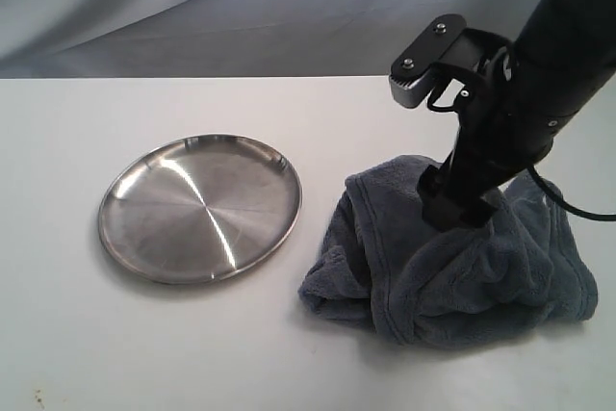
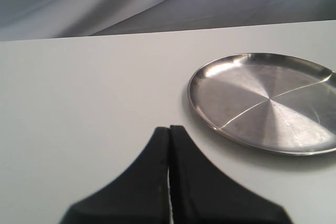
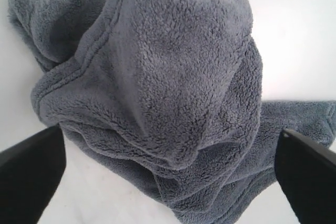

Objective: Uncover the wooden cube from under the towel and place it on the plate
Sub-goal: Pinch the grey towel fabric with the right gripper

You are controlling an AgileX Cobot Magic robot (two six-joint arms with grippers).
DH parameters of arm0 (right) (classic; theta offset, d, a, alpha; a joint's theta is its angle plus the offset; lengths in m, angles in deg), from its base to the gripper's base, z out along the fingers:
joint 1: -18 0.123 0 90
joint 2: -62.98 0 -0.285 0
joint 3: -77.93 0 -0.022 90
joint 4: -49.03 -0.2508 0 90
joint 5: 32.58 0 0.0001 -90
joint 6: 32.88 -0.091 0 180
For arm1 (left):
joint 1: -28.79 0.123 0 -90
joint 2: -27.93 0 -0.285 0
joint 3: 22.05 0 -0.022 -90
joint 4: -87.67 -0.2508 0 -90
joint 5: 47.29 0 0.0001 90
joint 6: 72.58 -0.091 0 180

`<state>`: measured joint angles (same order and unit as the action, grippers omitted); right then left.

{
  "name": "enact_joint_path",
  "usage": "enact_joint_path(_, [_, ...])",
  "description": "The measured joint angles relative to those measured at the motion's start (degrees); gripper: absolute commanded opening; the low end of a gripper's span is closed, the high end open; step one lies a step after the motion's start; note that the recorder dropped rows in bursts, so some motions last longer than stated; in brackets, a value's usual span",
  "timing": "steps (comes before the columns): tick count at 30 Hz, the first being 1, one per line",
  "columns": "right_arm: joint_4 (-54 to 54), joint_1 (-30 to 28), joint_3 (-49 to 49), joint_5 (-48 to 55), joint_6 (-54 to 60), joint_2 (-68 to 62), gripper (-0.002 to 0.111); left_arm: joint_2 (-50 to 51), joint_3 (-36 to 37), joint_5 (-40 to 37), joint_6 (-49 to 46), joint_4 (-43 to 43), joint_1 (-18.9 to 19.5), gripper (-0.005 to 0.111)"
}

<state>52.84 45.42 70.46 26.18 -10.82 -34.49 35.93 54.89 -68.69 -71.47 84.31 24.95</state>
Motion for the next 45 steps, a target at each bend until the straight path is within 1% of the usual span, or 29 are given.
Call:
enact_joint_path(7, [0.3,0.0,0.0,-1.0,-2.2,-4.4,0.105,0.0,0.0,0.0,0.0,0.0,0.0,0.000])
enact_joint_path(15, [5.6,0.0,0.1,-2.3,-5.2,-9.8,0.105,0.0,0.0,0.0,0.0,0.0,0.0,0.000])
enact_joint_path(23, [7.3,0.0,0.1,-3.4,-7.0,-11.6,0.105,0.0,0.0,0.0,0.0,0.0,0.0,0.000])
enact_joint_path(25, [7.3,0.0,0.1,-4.3,-7.1,-11.7,0.102,0.0,0.0,0.0,0.0,0.0,0.0,0.000])
enact_joint_path(26, [7.2,0.0,0.1,-4.5,-7.1,-11.7,0.100,0.0,0.0,0.0,0.0,0.0,0.0,0.000])
enact_joint_path(28, [7.2,0.0,0.1,-4.6,-7.1,-11.7,0.090,0.0,0.0,0.0,0.0,0.0,0.0,0.000])
enact_joint_path(29, [7.2,0.0,0.1,-4.6,-7.1,-11.7,0.083,0.0,0.0,0.0,0.0,0.0,0.0,0.000])
enact_joint_path(32, [7.1,0.0,0.1,-3.8,-7.2,-11.7,0.055,0.0,0.0,0.0,0.0,0.0,0.0,0.000])
enact_joint_path(34, [7.0,0.0,0.1,-2.9,-7.2,-11.7,0.034,0.0,0.0,0.0,0.0,0.0,0.0,0.000])
enact_joint_path(38, [7.0,0.0,0.1,-1.7,-7.2,-11.7,0.002,0.0,0.0,0.0,0.0,0.0,0.0,0.000])
enact_joint_path(39, [7.0,0.0,0.1,-1.6,-7.2,-11.7,0.000,0.0,0.0,0.0,0.0,0.0,0.0,0.000])
enact_joint_path(45, [7.0,0.0,0.1,-1.2,-7.2,-11.7,0.000,0.0,0.0,0.0,0.0,0.0,0.0,0.000])
